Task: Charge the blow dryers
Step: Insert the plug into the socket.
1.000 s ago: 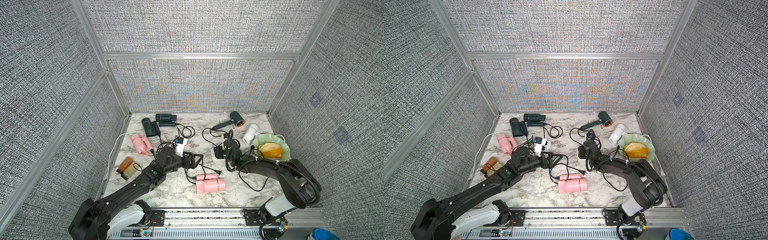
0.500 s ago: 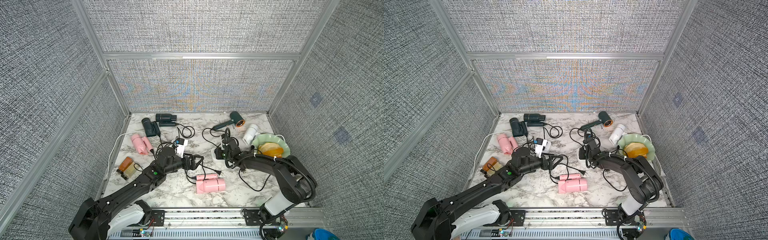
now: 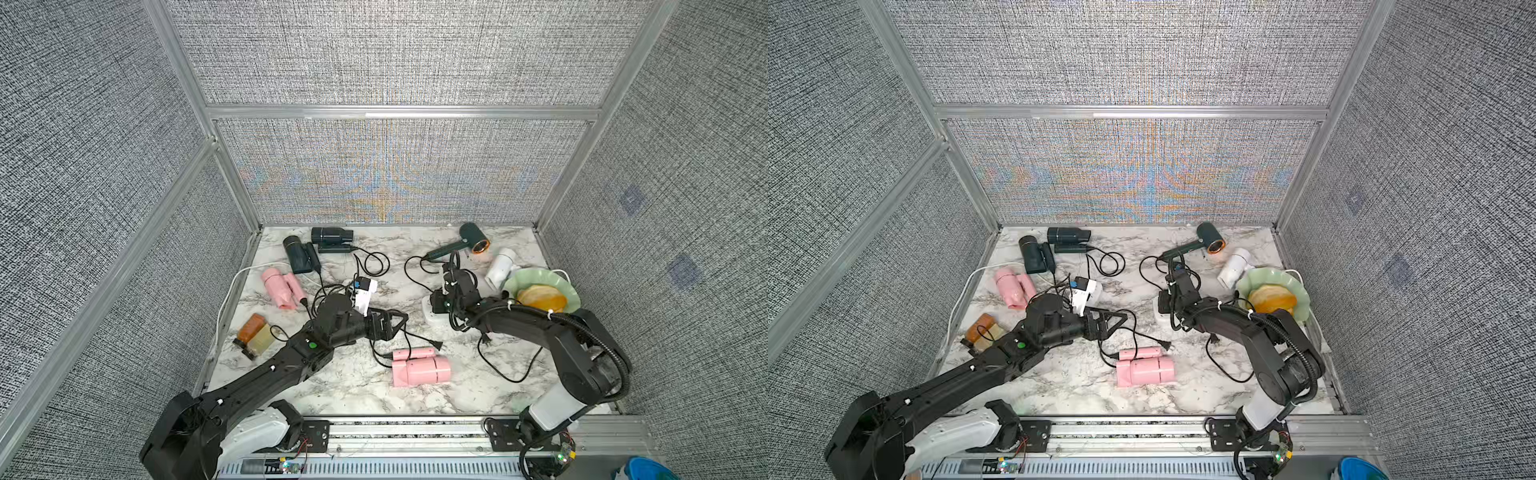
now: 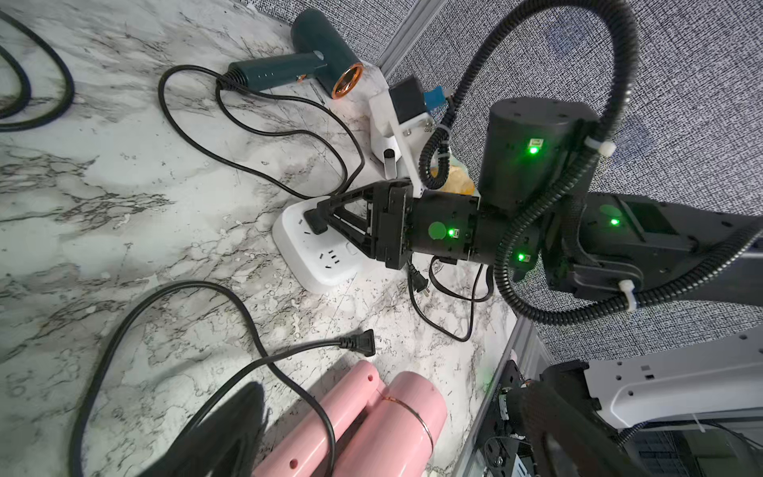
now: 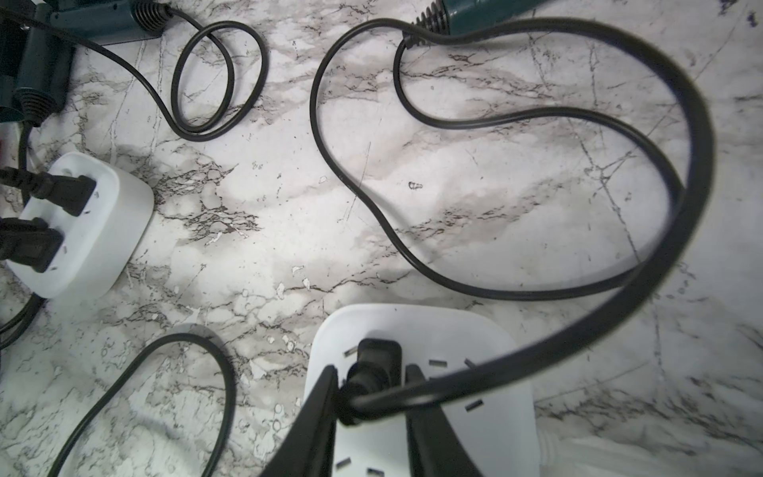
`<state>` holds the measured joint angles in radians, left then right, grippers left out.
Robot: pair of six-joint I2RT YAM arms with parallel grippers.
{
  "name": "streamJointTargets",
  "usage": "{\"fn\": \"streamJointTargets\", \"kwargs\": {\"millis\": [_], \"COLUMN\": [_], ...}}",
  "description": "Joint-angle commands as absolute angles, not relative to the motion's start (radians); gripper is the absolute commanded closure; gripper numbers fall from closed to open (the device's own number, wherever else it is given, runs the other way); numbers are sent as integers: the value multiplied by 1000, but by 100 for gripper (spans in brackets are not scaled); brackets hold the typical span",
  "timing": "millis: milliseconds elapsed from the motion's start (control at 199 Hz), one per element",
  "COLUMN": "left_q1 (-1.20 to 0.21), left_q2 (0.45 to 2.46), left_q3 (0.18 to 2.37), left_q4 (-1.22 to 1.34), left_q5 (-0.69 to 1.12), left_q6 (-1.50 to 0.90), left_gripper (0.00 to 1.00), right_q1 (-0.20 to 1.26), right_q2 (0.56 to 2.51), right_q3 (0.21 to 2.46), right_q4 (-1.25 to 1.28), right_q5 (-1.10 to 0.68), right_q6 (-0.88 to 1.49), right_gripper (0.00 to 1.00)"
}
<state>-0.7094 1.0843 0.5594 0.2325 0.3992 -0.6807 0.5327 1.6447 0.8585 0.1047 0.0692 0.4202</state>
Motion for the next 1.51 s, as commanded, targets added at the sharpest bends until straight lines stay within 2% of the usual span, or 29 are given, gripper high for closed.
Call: {"fn": "streamJointTargets", "kwargs": {"millis": [0,181,582,1009,1501], "left_q1": [-709,-709,-710,-712,-712], "left_q2": [1088,1088,1098,1099,1060], "left_q3": [570,564,548,544,524], "left_q4": [238,242,259,249,225], "left_q5": [410,411,416,409,363], "left_q6": [-660,-664,-670,-676,-709], "left_gripper": [1,1,1,1,1], "right_q1": [530,531,540,549,642], "right_q2": [1656,1676,1709,1774,1893], "right_q3": [872,864,837,878,1177], "right_q4": [94,101,43,-8,-165], "right_q5": [57,65,119,83,191], "right_q6": [416,426,442,530,692], "right_gripper": [74,84,92,94,93]}}
